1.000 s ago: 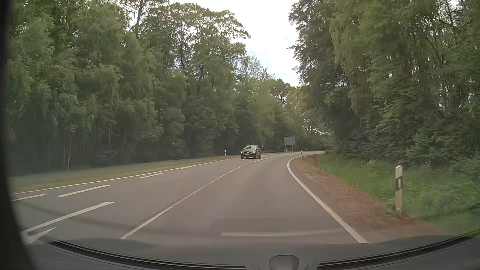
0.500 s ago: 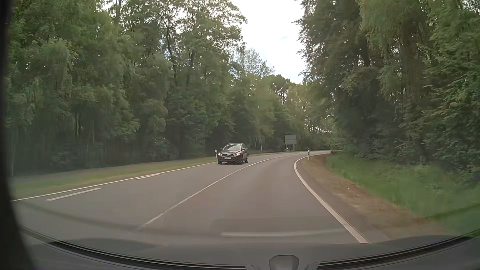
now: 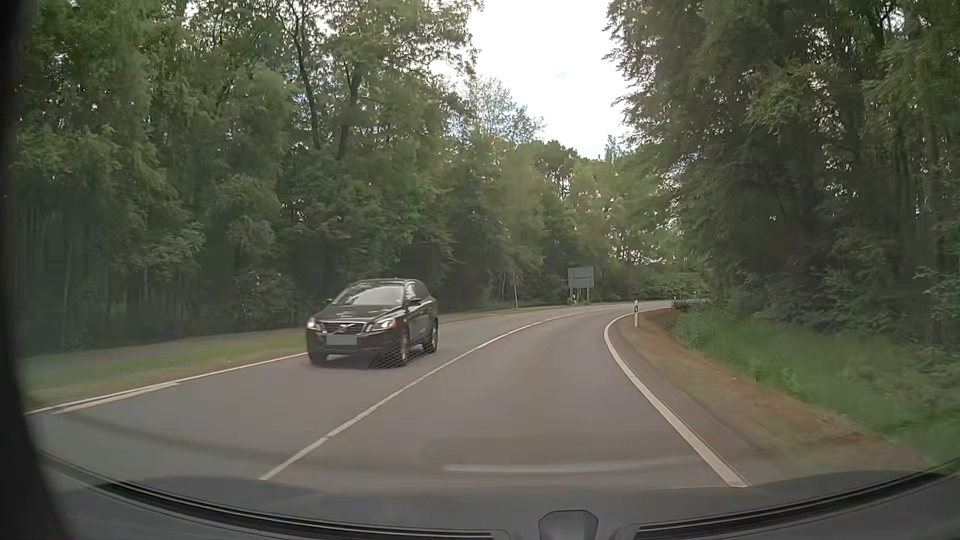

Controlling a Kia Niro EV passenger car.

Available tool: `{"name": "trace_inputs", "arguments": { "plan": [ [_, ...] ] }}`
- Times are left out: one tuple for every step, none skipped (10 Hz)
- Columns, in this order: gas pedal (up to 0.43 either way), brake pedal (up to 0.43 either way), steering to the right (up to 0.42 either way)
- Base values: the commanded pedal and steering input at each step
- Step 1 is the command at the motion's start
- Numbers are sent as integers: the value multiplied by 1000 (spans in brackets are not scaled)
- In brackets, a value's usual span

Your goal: Follow the waypoints while adhering to traffic rules and regulations

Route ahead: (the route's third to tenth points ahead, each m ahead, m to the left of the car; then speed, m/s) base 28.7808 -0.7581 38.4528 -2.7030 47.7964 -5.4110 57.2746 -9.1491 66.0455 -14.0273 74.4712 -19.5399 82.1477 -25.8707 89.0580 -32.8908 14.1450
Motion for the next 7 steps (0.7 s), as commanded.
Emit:
{"name": "trace_inputs", "arguments": {
  "plan": [
    [189, 6, 26],
    [169, 6, 28],
    [138, 6, 28],
    [98, 6, 29],
    [39, 6, 29],
    [0, 6, 28],
    [0, 6, 28]
  ]
}}
